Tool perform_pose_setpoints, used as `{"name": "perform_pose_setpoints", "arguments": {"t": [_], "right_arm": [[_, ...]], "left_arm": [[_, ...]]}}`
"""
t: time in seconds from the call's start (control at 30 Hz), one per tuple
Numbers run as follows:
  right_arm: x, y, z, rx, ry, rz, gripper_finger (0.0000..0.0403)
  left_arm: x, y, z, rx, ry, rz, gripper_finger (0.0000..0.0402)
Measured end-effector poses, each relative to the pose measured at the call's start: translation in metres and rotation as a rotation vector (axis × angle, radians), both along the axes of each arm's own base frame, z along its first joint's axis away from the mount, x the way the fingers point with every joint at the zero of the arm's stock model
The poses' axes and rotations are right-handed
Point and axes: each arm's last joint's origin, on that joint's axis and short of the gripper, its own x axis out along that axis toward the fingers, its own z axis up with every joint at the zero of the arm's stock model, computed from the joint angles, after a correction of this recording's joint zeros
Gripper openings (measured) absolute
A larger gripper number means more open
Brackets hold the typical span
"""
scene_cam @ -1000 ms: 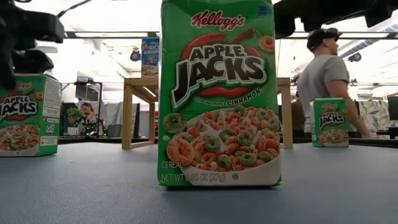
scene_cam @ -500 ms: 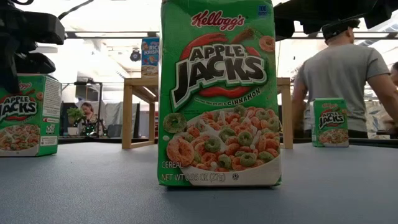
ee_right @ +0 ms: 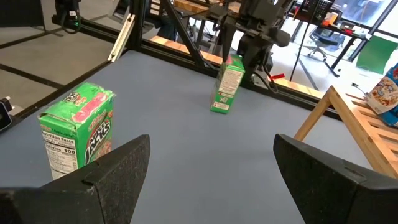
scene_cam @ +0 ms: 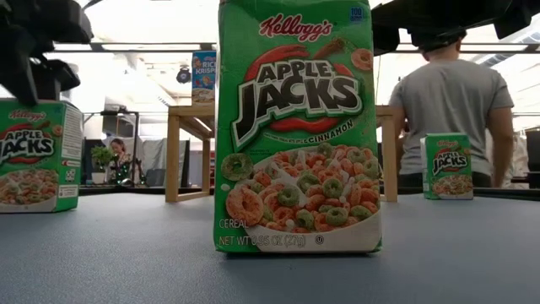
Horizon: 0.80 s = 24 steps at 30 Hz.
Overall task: Stack cereal on shelf
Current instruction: Put the middle left green cereal box on the shelf
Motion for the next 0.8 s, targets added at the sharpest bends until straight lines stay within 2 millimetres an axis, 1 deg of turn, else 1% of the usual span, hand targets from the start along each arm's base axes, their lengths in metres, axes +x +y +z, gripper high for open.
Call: {"name": "perform_pose_setpoints", "arguments": {"t": [0.1,0.23,0.4,0.63,0.8], "right_arm": [[0.000,0.000,0.000,0.001,0.000,0.000,0.0331],[0.000,0.000,0.000,0.002,0.000,0.000,0.0331],[0.000,0.000,0.000,0.002,0.001,0.000,0.0331],[0.000,0.000,0.000,0.000,0.002,0.000,0.0331],[0.000,0.000,0.000,0.001,0.002,0.000,0.0331]], "left_arm": [[0.001,0.000,0.004,-0.003,-0.013,-0.006,0.0196],[0.001,0.000,0.003,-0.004,-0.009,0.000,0.0196],[0.001,-0.001,-0.003,-0.005,0.018,0.024,0.0196],[0.002,-0.001,-0.017,0.020,0.079,0.024,0.0196],[0.002,-0.001,-0.019,0.023,0.087,0.025,0.0193]]}}
